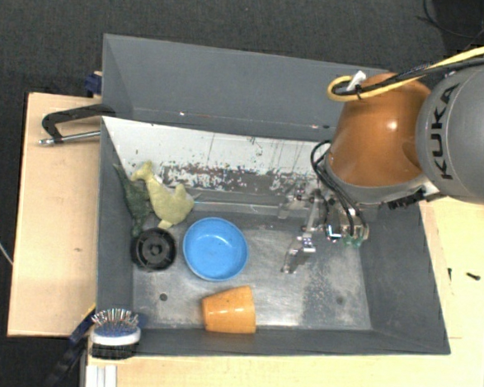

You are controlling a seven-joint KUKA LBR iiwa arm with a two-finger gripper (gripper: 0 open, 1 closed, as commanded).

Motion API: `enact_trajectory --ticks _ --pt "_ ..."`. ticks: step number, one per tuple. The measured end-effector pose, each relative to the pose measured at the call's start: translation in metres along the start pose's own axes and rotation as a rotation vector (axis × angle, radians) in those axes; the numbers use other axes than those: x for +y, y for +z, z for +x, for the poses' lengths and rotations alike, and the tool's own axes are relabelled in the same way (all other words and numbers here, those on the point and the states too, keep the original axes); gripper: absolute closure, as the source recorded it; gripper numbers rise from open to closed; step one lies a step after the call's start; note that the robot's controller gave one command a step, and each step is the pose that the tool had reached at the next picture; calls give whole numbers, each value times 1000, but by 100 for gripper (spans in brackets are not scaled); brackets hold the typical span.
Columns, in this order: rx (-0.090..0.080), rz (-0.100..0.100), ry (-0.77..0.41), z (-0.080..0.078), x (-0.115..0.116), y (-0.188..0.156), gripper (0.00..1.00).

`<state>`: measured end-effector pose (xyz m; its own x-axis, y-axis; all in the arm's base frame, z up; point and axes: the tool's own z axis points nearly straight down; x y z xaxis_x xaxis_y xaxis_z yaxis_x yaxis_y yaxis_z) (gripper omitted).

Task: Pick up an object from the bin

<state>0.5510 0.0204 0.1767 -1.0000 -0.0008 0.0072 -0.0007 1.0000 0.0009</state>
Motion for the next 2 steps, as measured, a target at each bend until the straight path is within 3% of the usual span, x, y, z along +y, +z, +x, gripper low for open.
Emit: enact_trajectory --ticks 1,2 --pt "-14 3 -415 8 84 104 0" --pt "-10 -3 -418 9 87 102 100"
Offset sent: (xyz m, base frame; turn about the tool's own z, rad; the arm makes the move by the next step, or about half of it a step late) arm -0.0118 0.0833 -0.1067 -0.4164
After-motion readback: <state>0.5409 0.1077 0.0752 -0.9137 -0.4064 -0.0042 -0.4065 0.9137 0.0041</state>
